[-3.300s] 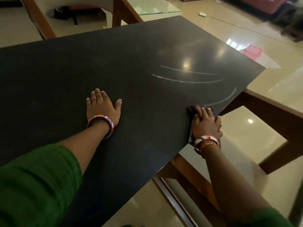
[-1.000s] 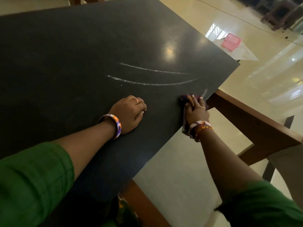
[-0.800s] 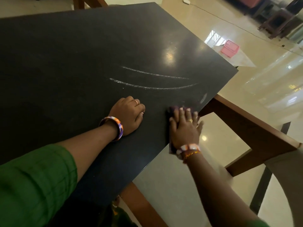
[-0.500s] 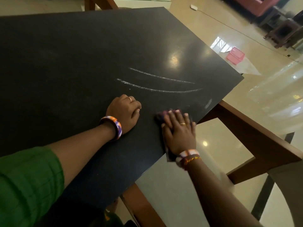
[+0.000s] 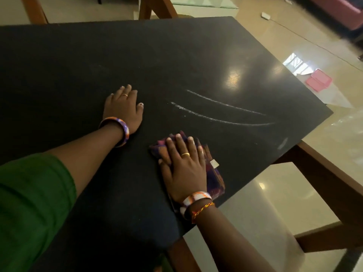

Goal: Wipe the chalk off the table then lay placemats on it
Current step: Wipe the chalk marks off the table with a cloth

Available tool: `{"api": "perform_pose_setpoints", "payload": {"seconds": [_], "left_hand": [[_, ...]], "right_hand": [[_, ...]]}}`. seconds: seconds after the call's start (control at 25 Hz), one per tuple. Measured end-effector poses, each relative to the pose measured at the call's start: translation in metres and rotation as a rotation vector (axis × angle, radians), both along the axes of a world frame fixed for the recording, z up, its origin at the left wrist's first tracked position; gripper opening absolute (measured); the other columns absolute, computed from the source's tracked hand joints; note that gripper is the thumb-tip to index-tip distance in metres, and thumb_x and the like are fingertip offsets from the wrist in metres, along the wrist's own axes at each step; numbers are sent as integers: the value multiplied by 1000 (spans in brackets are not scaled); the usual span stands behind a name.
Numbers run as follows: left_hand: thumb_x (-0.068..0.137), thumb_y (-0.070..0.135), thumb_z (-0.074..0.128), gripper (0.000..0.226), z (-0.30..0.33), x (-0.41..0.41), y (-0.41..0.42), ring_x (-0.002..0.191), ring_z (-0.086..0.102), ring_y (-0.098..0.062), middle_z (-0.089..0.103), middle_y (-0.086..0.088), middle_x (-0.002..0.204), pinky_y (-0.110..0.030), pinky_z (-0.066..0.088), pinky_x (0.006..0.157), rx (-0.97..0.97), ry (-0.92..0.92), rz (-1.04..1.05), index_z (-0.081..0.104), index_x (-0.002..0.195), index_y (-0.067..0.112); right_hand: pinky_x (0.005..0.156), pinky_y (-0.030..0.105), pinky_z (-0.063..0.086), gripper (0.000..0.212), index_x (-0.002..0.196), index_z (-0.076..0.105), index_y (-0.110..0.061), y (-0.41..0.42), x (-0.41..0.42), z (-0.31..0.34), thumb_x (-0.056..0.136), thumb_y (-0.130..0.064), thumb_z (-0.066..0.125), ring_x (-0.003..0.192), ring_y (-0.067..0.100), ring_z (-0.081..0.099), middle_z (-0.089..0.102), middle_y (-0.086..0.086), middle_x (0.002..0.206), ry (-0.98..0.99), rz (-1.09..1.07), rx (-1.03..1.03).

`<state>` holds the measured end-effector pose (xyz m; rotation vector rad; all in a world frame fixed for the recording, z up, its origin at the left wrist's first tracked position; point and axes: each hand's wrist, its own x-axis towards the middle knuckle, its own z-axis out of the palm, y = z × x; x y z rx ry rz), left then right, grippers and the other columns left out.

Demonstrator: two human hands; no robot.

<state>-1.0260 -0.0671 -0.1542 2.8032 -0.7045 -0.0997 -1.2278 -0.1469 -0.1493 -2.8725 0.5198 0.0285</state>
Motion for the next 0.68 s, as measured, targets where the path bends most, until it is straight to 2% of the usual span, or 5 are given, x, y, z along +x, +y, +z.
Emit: {"api": "perform_pose_setpoints", "payload": {"seconds": [0.08, 0.24, 0.48, 0.56, 0.68], "left_hand": [[100, 33, 26, 54, -4, 1, -6, 145, 11, -24, 14, -9, 157, -42, 14, 116, 76, -22, -15, 20, 148, 10], [100, 33, 22, 54, -8, -1, -5, 146, 8, -23, 9, -8, 158, -41, 11, 117, 116, -41, -7, 15, 149, 10], [100, 37, 19, 55, -10, 2, -2, 146, 6, -18, 7, -3, 158, -38, 10, 118, 107, -36, -10, 12, 150, 15], [100, 38, 19, 55, -10, 3, -2, 146, 6, -18, 8, -2, 158, -38, 10, 118, 101, -38, -9, 12, 150, 15], [100, 36, 19, 55, -9, -1, -4, 146, 6, -19, 9, -3, 158, -38, 10, 118, 99, -33, 3, 13, 150, 14]], "right_hand": [[114, 38, -7, 59, 150, 20, -30, -13, 26, -4, 96, -51, 28, 146, 25, 0, 13, -2, 159, -32, -2, -12], [116, 45, -1, 59, 150, 22, -24, -47, 102, -12, 96, -48, 30, 145, 31, 5, 16, 3, 158, -39, -71, -51], [116, 52, -3, 62, 151, 19, -19, -132, 188, -15, 96, -48, 25, 146, 33, 4, 15, 5, 158, -2, -325, -45], [117, 50, -2, 61, 151, 18, -18, -138, 191, -11, 97, -47, 23, 146, 32, 4, 15, 6, 158, -14, -347, -17], [118, 44, 1, 57, 150, 20, -21, -91, 140, -11, 98, -45, 25, 146, 28, 7, 16, 4, 158, -84, -228, -33]]}}
